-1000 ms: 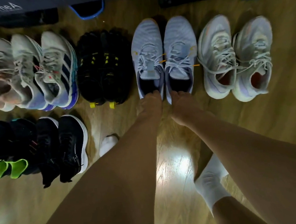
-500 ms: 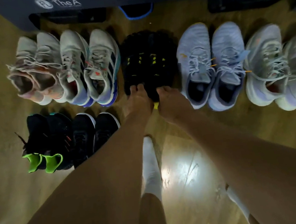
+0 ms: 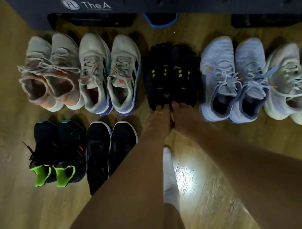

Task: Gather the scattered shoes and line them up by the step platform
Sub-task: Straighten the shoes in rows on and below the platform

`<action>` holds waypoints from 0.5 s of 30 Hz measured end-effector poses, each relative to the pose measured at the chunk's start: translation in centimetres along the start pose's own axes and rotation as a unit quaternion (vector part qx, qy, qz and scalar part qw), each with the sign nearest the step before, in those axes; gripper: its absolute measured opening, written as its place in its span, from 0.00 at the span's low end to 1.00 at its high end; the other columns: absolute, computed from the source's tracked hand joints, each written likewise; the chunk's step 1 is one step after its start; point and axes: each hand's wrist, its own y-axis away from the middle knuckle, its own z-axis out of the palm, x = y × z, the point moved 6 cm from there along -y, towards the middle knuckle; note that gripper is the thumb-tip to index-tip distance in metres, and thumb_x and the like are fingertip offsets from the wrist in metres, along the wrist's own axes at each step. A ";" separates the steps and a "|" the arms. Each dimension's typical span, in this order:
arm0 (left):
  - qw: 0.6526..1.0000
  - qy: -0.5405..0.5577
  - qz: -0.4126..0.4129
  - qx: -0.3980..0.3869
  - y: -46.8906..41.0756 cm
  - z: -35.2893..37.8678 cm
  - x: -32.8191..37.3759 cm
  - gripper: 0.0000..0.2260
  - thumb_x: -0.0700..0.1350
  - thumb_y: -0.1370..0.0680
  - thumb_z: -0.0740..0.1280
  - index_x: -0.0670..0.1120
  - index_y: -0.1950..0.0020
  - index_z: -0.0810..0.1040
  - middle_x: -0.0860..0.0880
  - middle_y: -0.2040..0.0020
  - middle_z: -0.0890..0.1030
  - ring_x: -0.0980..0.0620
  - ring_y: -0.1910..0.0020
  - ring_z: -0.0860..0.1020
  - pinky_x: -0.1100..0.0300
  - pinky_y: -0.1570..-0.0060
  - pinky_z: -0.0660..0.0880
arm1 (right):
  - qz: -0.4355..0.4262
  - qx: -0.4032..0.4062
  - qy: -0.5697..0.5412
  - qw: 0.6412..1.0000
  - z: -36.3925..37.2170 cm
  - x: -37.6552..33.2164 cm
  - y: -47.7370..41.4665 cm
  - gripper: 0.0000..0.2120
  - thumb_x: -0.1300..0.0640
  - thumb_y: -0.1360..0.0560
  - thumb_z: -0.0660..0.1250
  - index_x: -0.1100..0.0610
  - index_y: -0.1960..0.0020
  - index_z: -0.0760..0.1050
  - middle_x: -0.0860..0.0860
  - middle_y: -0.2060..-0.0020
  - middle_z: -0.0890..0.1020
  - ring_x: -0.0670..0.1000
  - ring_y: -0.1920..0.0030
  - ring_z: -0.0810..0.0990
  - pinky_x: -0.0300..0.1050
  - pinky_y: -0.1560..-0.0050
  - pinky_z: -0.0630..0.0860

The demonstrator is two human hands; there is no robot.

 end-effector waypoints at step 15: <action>0.974 0.001 -0.193 0.115 3.7 -12.0 -17.0 0.22 0.48 0.23 0.64 0.44 0.31 0.64 0.41 0.34 0.71 0.39 0.38 0.74 0.50 0.48 0.71 | -0.154 0.033 -0.019 0.987 -1.9 -18.9 -2.4 0.15 0.57 0.24 0.60 0.58 0.38 0.68 0.57 0.41 0.74 0.59 0.41 0.75 0.50 0.52 0.71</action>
